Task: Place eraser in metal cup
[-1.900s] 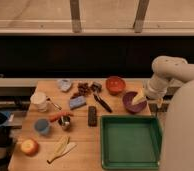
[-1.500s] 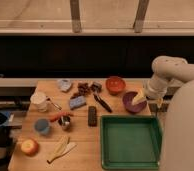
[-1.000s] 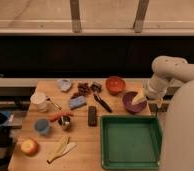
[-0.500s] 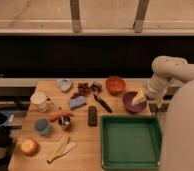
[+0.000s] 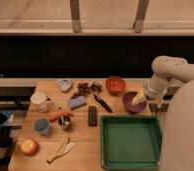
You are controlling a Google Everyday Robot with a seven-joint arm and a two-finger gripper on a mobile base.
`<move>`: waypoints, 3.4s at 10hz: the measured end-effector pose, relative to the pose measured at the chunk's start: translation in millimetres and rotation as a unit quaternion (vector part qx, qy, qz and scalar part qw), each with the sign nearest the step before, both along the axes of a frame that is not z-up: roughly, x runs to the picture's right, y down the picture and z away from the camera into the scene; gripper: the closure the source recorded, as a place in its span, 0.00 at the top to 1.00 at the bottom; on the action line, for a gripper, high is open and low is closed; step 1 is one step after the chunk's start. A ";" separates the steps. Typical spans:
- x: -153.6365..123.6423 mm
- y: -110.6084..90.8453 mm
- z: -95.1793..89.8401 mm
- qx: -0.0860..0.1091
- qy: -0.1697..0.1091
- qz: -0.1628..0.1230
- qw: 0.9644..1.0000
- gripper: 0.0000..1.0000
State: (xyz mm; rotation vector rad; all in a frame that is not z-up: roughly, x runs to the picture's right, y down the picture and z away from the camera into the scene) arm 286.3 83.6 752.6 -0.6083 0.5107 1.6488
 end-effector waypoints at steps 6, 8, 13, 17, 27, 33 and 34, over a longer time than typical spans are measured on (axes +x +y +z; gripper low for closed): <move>-24.2 -3.3 2.9 -0.009 -0.024 -0.056 0.998 0.80; -59.5 -8.1 4.9 -0.012 -0.056 -0.099 0.993 0.80; -149.9 6.8 1.4 -0.046 -0.159 -0.181 0.970 0.80; -230.3 14.2 6.8 -0.047 -0.201 -0.216 0.954 0.80; -296.8 29.5 39.0 -0.066 -0.216 -0.256 0.940 0.80; -310.0 51.8 84.9 -0.093 -0.201 -0.271 0.937 0.80; -305.9 58.6 93.3 -0.100 -0.194 -0.268 0.938 0.80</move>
